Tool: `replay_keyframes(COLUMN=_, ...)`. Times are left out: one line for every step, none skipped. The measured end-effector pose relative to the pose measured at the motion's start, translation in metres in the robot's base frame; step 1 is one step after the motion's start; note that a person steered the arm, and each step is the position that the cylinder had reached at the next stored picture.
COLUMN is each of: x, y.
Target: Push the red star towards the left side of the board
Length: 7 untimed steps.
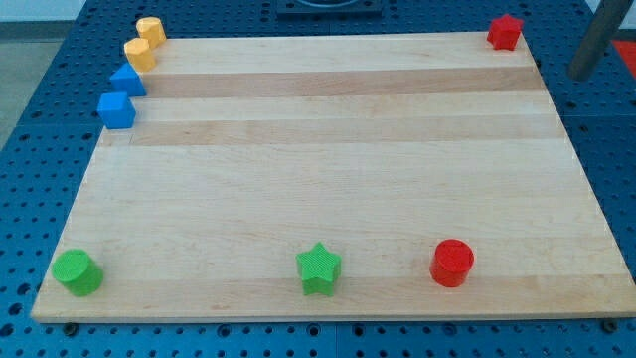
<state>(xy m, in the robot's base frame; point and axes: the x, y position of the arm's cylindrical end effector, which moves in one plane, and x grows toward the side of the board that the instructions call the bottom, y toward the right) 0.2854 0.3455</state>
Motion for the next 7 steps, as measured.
replay_keyframes(x=-0.021, y=0.000)
replay_keyframes(x=-0.034, y=0.000)
replay_keyframes(x=-0.055, y=0.000)
replay_keyframes(x=-0.086, y=0.000)
replay_keyframes(x=-0.093, y=-0.001)
replay_keyframes(x=-0.095, y=-0.002)
replay_keyframes(x=-0.094, y=-0.004)
